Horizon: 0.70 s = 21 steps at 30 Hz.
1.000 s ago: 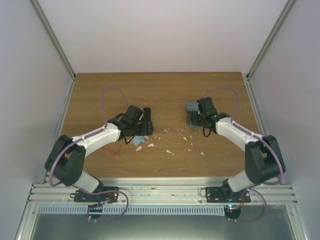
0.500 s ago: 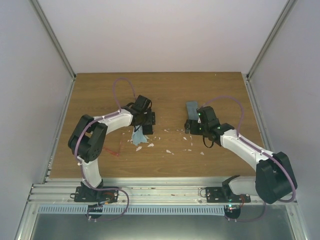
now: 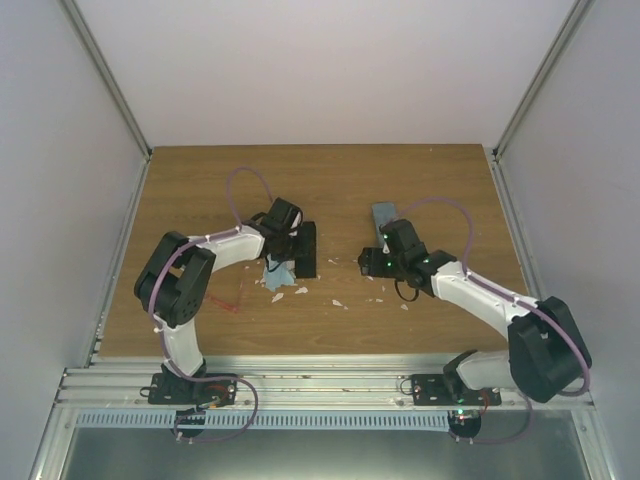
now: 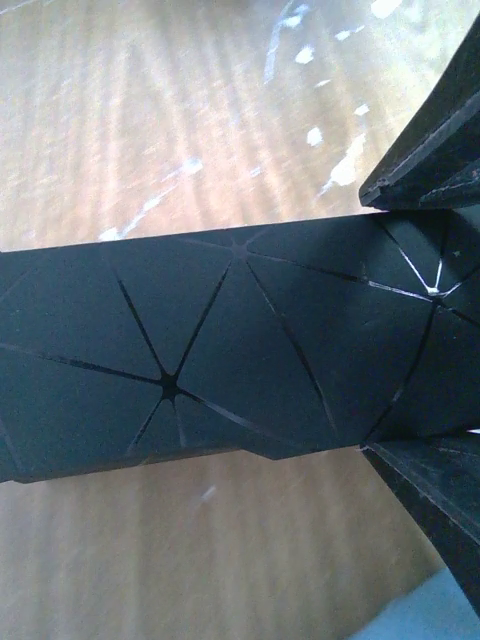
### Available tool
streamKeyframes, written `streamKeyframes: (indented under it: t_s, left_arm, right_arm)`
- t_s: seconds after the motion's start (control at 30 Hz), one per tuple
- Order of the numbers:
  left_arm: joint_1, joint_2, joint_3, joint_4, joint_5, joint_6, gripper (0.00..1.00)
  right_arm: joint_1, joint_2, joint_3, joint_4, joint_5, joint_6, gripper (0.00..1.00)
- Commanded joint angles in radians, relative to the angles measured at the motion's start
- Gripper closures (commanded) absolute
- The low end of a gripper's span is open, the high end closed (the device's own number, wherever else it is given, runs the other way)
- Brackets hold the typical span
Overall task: Organize the sunglasses
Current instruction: Move the sunglasses case at the center of the board.
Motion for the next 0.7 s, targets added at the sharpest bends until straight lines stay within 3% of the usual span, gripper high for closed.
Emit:
streamKeyframes:
  t_s: [0.0,0.23,0.4,0.5,0.67]
  left_arm:
    - [-0.042,-0.051,-0.089,0.065,0.17,-0.052,0.44]
    - [-0.083,-0.145,-0.206,0.161,0.3,-0.139,0.34]
    - [-0.082,-0.217,-0.224,0.16,0.307,-0.148,0.28]
    - [-0.081,-0.273,-0.242,0.146,0.265,-0.151,0.28]
    - [-0.041,-0.402,-0.326,0.101,0.06,-0.197,0.32]
  right_arm:
    - [0.061,0.039,0.005,0.035,-0.003,0.034,0.26]
    - [0.173,0.085,0.009,0.047,0.009,0.048,0.26]
    - [0.252,0.092,-0.003,0.059,0.047,0.077,0.22]
    - [0.298,0.116,0.011,0.055,0.069,0.099,0.2]
    - [0.386,0.23,0.127,0.006,0.161,0.14,0.16]
